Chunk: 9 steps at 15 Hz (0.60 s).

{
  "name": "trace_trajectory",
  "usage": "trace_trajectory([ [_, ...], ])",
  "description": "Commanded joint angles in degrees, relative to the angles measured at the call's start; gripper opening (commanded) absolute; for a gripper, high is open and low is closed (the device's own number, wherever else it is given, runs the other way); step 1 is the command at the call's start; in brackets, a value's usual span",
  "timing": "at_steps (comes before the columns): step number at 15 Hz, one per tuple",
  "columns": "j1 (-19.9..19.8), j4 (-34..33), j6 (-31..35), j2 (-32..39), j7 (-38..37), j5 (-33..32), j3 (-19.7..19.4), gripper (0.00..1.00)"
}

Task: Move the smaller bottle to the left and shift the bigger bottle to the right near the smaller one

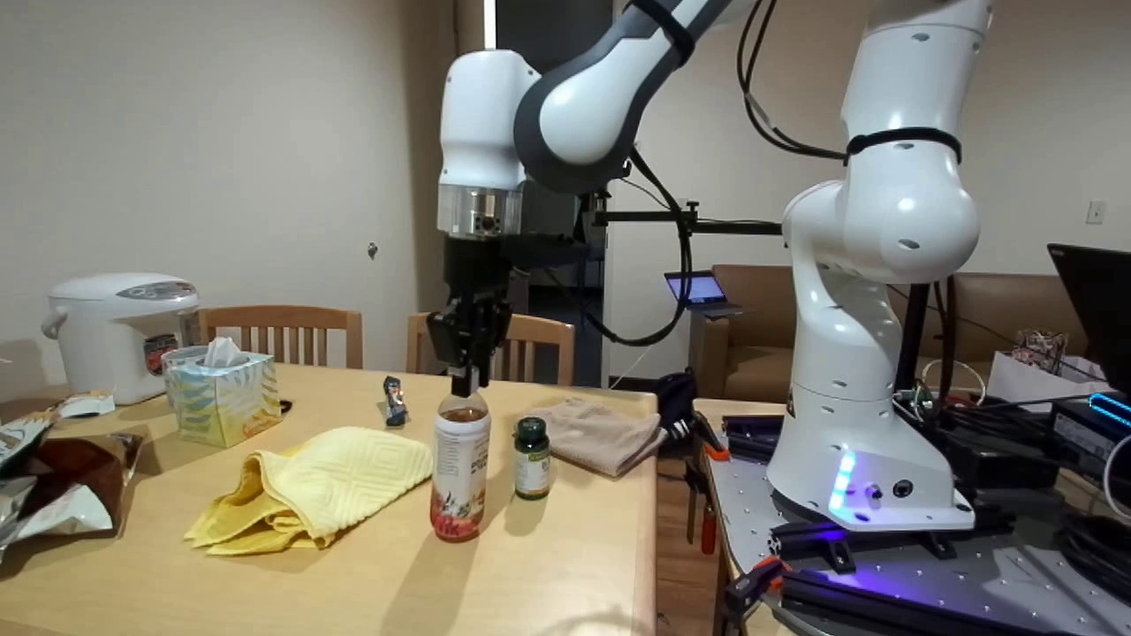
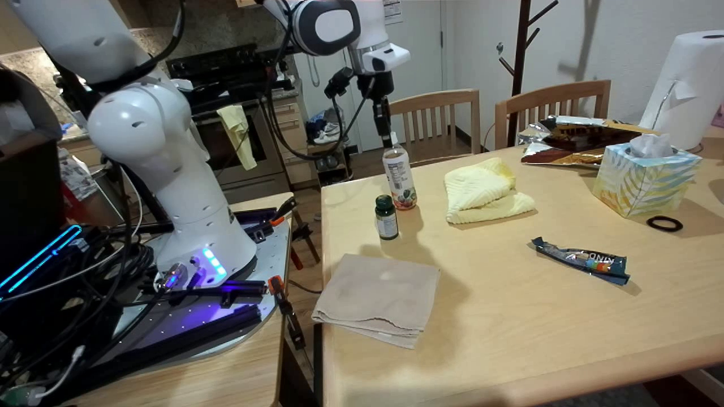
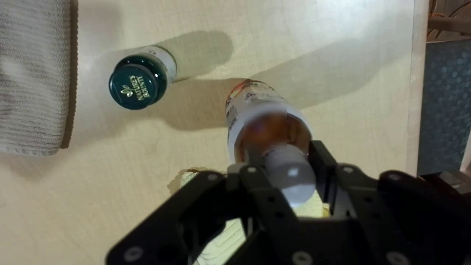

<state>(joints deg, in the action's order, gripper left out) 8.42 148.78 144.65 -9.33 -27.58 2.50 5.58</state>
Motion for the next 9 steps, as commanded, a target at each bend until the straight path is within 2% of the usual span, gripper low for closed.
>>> trace_trajectory([
  [1,-2.2,0.5,-3.3,-4.1,0.5,-0.8,1.1,0.11],
  [5,-1.5,-1.6,-10.9,-3.8,7.2,2.6,0.1,0.11],
  [9,-1.8,-2.8,-16.9,-3.7,10.0,2.3,0.0,0.11],
])
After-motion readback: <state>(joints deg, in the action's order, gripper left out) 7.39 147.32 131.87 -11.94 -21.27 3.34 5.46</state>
